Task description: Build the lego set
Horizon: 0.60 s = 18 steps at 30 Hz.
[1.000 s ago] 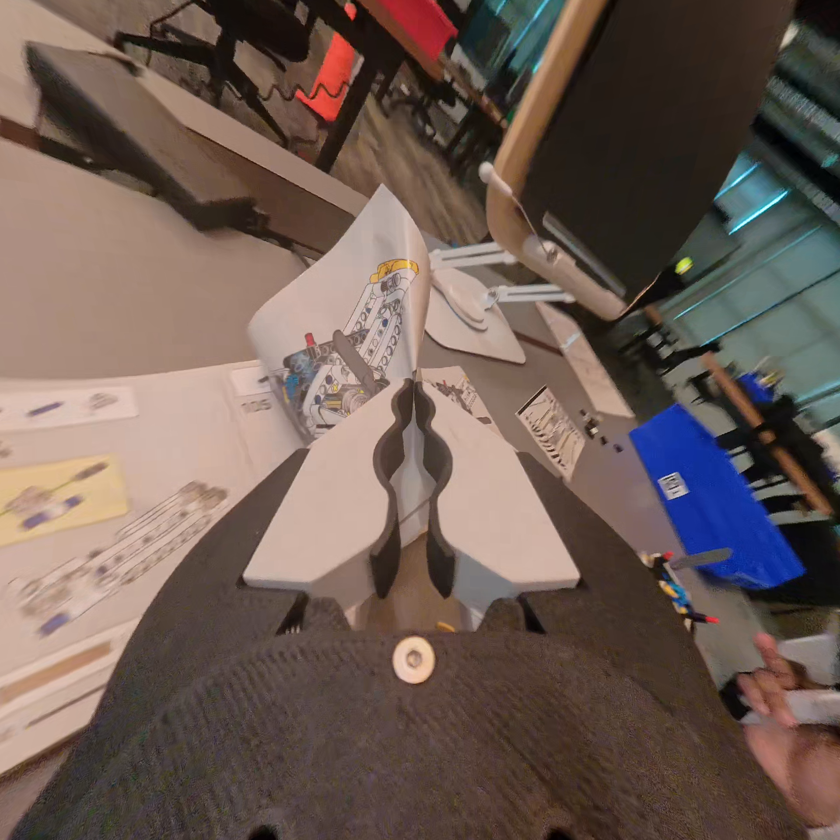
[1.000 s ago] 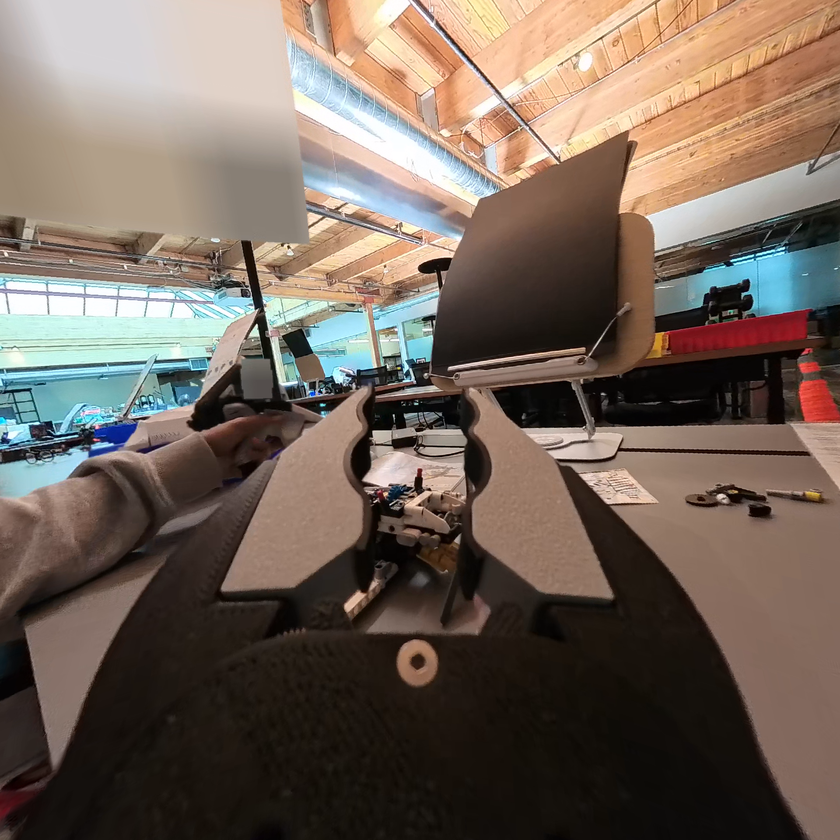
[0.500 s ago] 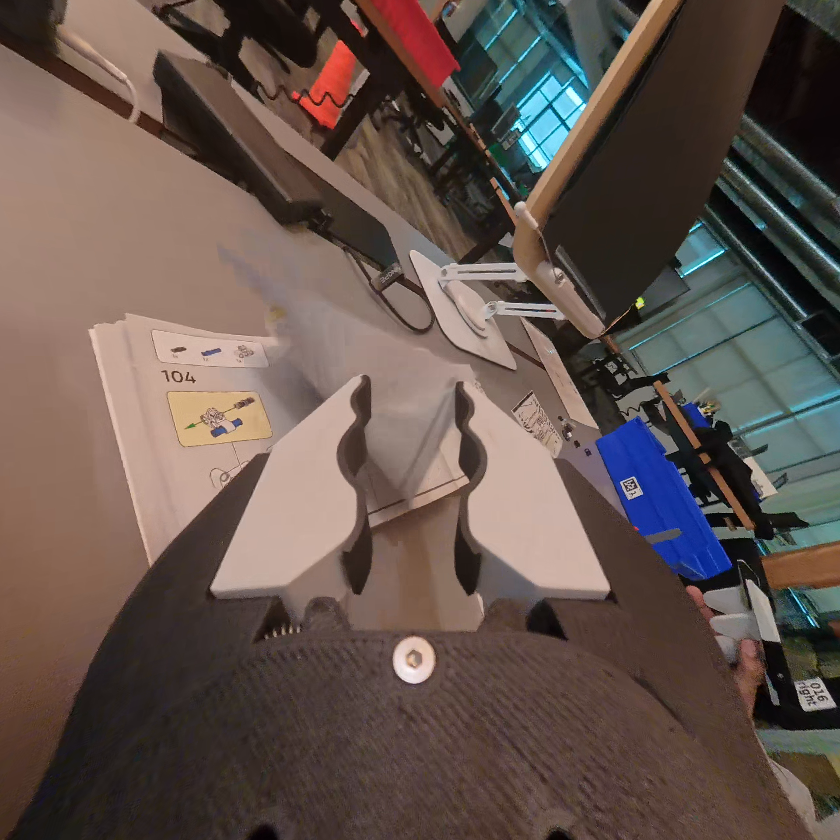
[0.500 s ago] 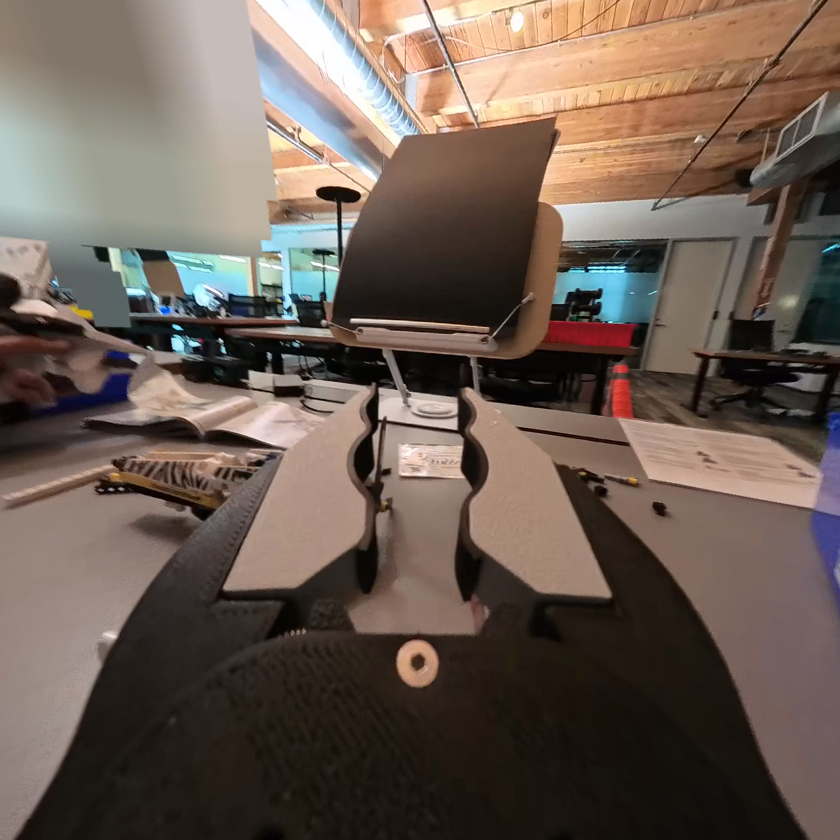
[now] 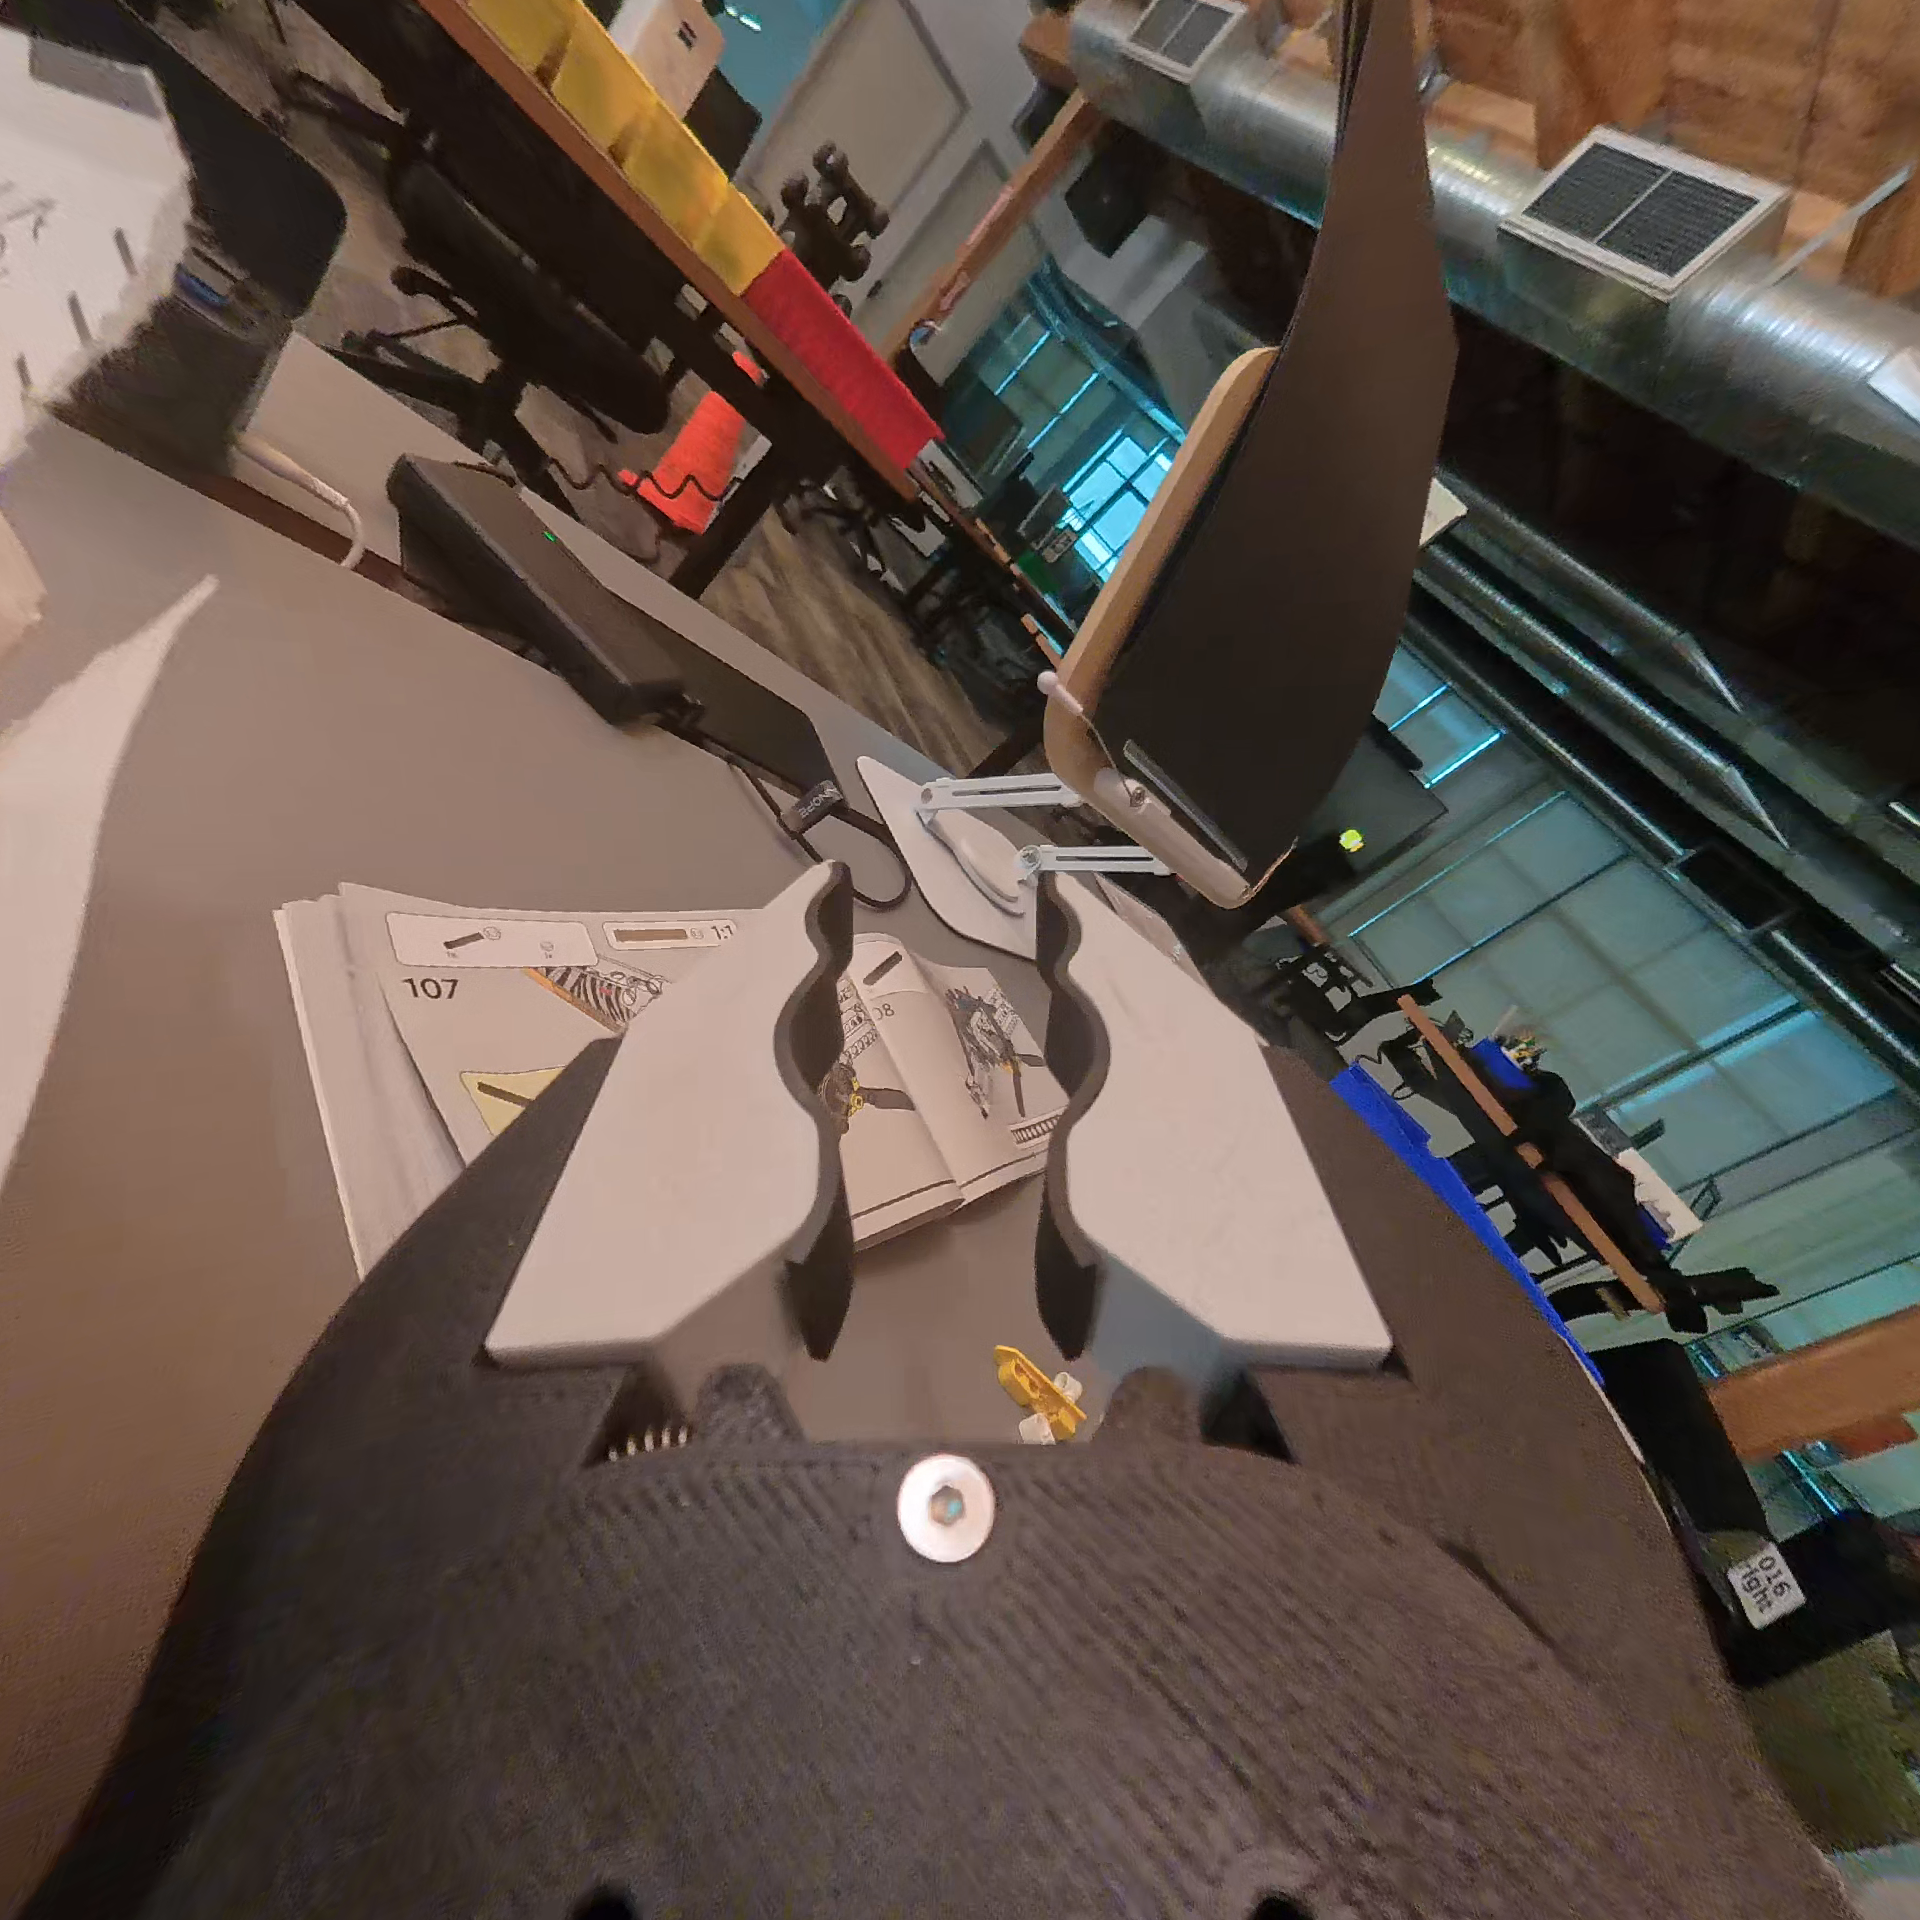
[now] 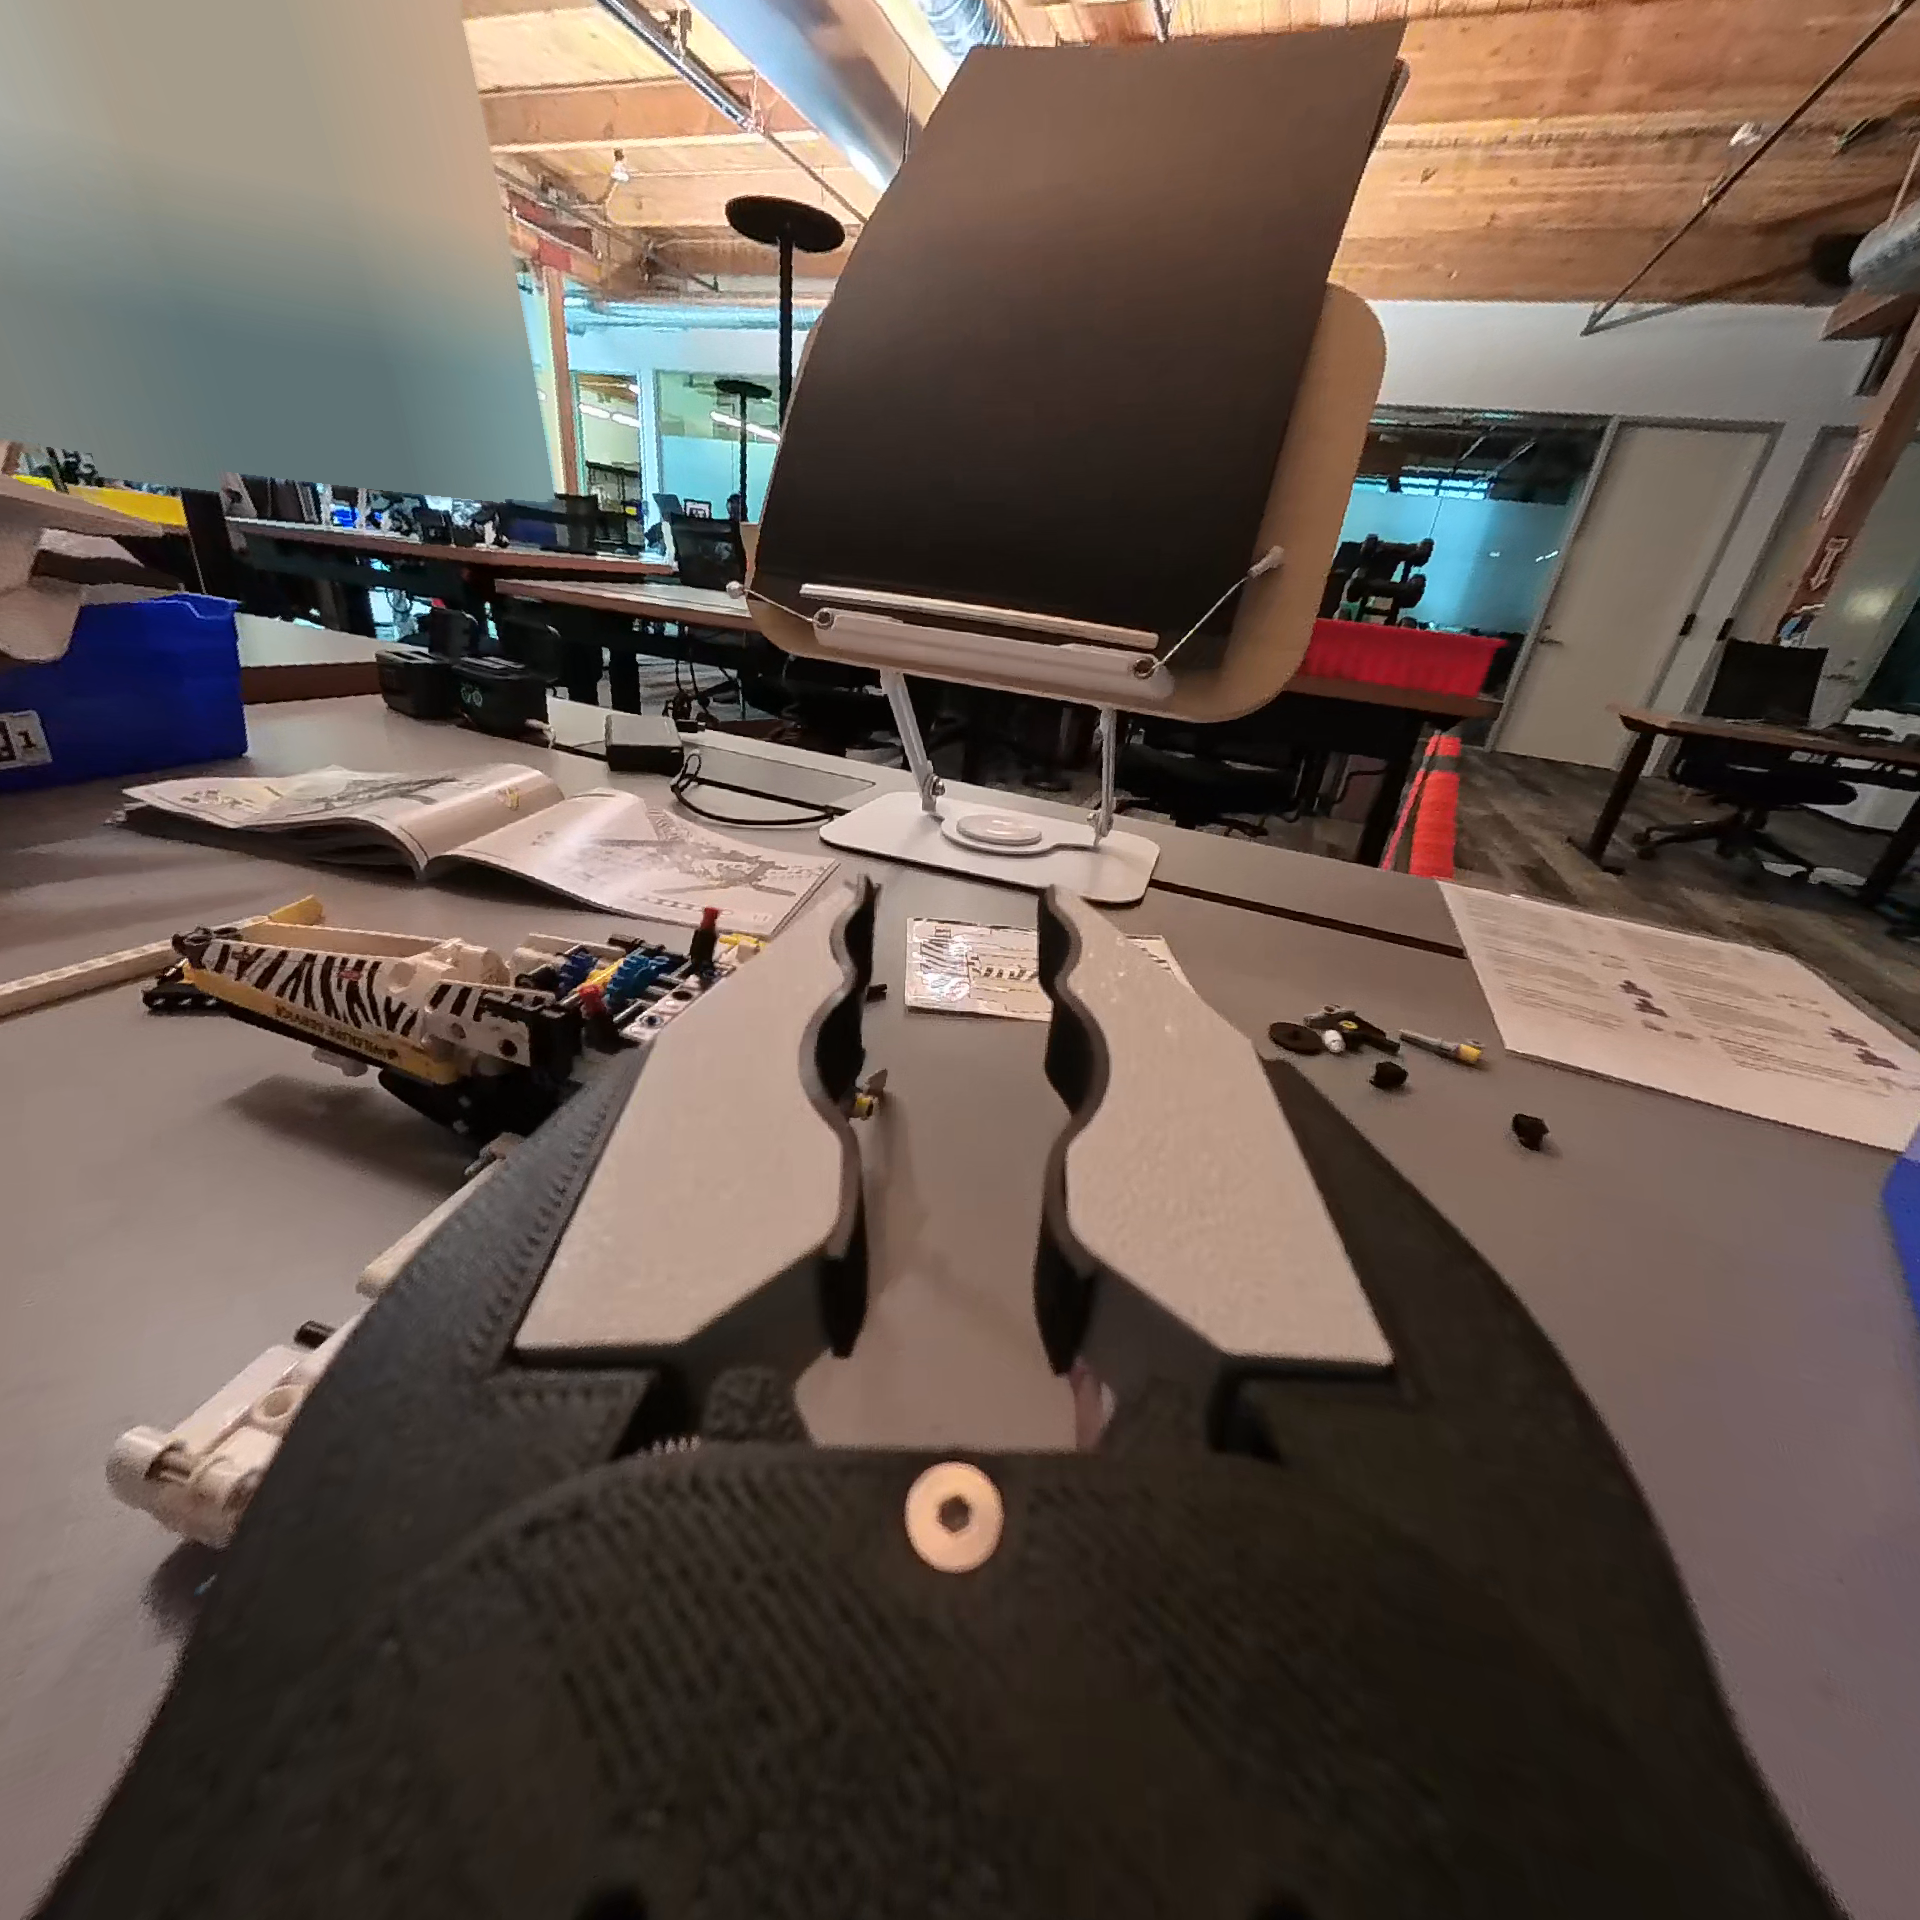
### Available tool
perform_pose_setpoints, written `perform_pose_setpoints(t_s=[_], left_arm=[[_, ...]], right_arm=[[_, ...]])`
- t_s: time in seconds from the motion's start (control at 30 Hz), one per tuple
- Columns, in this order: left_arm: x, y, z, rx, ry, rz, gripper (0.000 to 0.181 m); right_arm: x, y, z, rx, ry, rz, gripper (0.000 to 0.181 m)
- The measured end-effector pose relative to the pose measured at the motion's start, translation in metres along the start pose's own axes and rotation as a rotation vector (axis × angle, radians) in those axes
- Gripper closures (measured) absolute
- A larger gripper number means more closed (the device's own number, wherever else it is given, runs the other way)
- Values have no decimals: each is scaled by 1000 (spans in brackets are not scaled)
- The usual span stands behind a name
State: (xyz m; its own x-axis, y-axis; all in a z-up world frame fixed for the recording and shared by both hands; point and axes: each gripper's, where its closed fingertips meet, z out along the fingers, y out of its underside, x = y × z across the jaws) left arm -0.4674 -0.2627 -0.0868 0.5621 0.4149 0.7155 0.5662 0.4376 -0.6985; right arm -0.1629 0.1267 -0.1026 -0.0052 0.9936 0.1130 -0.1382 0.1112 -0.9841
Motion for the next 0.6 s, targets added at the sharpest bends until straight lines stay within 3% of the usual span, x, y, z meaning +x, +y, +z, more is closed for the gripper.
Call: perform_pose_setpoints(t_s=[0.6], left_arm=[[-4,18,10,-73,-156,329,152]], right_arm=[[2,0,1,3,-16,27,153]])
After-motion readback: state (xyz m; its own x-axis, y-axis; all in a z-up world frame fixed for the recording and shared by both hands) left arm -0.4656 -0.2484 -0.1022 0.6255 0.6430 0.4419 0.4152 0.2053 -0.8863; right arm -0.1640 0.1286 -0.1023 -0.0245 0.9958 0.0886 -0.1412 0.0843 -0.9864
